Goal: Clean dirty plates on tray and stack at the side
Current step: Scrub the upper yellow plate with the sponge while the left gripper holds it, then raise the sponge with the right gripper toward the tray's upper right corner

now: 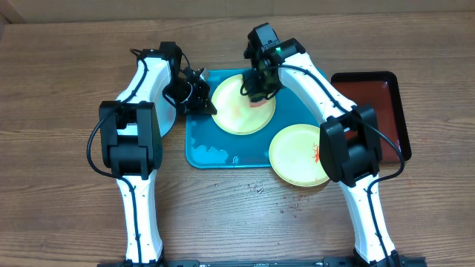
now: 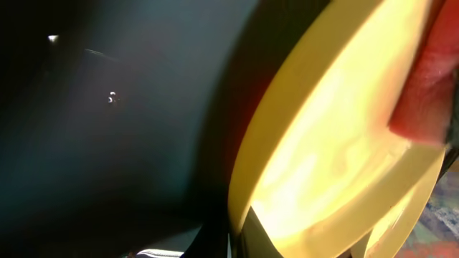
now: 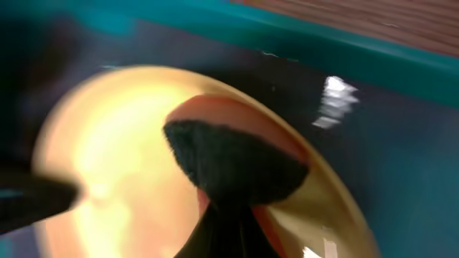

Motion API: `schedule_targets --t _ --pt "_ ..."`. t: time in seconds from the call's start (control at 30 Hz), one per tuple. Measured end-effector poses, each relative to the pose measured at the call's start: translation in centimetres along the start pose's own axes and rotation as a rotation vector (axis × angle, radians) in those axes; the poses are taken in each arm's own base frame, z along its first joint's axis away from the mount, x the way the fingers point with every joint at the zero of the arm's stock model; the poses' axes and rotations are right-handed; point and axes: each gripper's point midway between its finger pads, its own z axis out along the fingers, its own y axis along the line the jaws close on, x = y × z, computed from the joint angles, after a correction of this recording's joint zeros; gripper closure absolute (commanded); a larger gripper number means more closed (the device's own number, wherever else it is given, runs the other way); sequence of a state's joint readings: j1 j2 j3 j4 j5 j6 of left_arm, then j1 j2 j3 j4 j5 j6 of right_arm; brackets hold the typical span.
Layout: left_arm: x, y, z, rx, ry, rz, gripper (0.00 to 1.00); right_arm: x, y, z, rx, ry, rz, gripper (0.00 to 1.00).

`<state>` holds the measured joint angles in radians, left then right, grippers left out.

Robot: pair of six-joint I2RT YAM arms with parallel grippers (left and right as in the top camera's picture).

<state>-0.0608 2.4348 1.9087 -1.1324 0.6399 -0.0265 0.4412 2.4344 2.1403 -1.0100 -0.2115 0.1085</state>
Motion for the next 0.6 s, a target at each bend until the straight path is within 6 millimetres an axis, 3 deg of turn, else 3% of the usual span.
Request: schedule_targets --t 0.2,0.33,0.4,0.5,0.6 --pt "-0.1 -0.1 0.0 0.004 -0.002 0.005 0.80 0.8 2.3 -0.2 -0.139 0.042 0.039 0.96" --pt "-0.2 -0.6 -0.3 0.013 -0.011 0.016 0.60 1.5 1.9 -0.6 -0.161 0.080 0.088 0.96" --pt "-0.3 -0.8 -0.5 0.016 -0.020 0.026 0.55 1.5 0.9 -1.5 -0.159 0.087 0.121 0.96" --pt "-0.7 -1.0 -0.6 0.015 -0.038 0.036 0.55 0.9 -1.2 -4.3 -0.154 0.061 0.175 0.96" --pt "-1.1 -1.1 -0.6 0.015 -0.053 0.049 0.59 -0.4 -3.4 -9.4 -0.147 -0.022 0.219 0.96"
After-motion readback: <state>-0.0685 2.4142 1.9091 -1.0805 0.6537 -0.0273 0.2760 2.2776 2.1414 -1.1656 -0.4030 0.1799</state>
